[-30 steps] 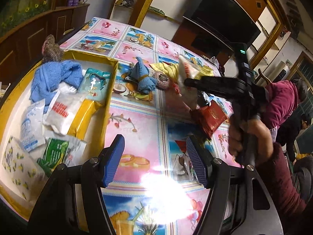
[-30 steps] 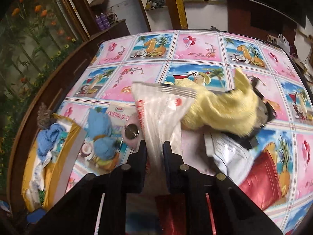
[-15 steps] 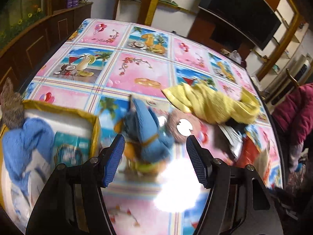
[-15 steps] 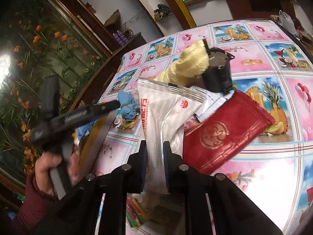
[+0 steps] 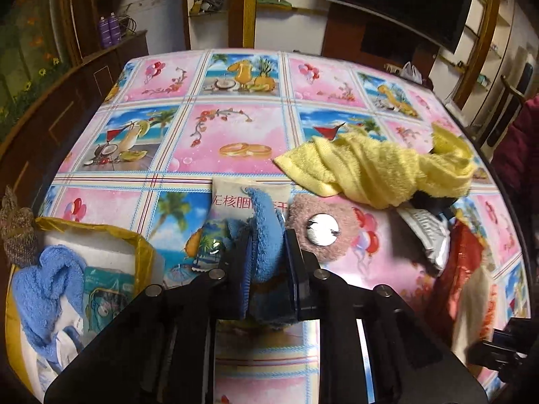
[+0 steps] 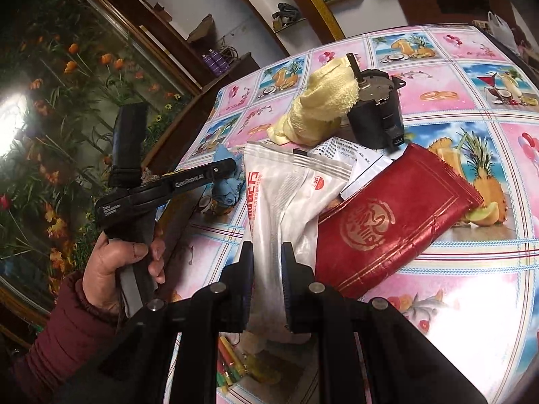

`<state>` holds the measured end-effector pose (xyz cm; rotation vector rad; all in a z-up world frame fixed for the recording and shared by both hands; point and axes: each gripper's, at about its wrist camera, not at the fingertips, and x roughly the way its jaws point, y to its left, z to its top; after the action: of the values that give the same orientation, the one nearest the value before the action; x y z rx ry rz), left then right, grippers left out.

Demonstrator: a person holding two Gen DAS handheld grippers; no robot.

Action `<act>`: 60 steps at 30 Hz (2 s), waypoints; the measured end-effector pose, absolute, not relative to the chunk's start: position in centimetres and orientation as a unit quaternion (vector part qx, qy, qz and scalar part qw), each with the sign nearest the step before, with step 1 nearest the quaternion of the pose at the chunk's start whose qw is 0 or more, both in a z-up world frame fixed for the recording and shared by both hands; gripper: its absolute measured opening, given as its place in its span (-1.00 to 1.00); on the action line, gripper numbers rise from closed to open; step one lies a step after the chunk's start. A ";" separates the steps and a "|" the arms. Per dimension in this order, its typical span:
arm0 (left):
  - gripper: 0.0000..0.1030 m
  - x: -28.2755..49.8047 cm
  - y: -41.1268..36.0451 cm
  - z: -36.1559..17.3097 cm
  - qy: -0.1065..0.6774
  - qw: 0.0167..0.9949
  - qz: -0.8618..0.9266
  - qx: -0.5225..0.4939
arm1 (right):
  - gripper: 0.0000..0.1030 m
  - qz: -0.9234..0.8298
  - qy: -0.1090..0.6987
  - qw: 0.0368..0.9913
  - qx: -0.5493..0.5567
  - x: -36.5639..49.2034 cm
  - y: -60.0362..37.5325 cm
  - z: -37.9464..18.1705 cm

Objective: Organize soft objects

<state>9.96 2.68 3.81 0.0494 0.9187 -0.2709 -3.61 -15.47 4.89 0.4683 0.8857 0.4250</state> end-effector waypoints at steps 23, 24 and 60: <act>-0.67 -9.6 19.7 11.2 0.343 0.932 -0.073 -0.088 | -0.74 0.261 0.411 0.857 0.172 -6.6 -6.6 10.0; -0.67 -9.7 20.3 10.8 0.344 0.933 -0.062 -0.086 | -0.74 0.266 0.411 0.856 0.166 -6.6 -5.6 10.3; 0.20 -11.7 26.4 9.1 0.315 0.937 -0.001 -0.154 | -0.61 0.279 0.489 0.826 0.021 -1.7 14.1 8.5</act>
<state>-11.72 26.44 9.08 -0.3141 0.6434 -0.0013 -1.68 14.13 8.47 0.0449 1.0381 0.5934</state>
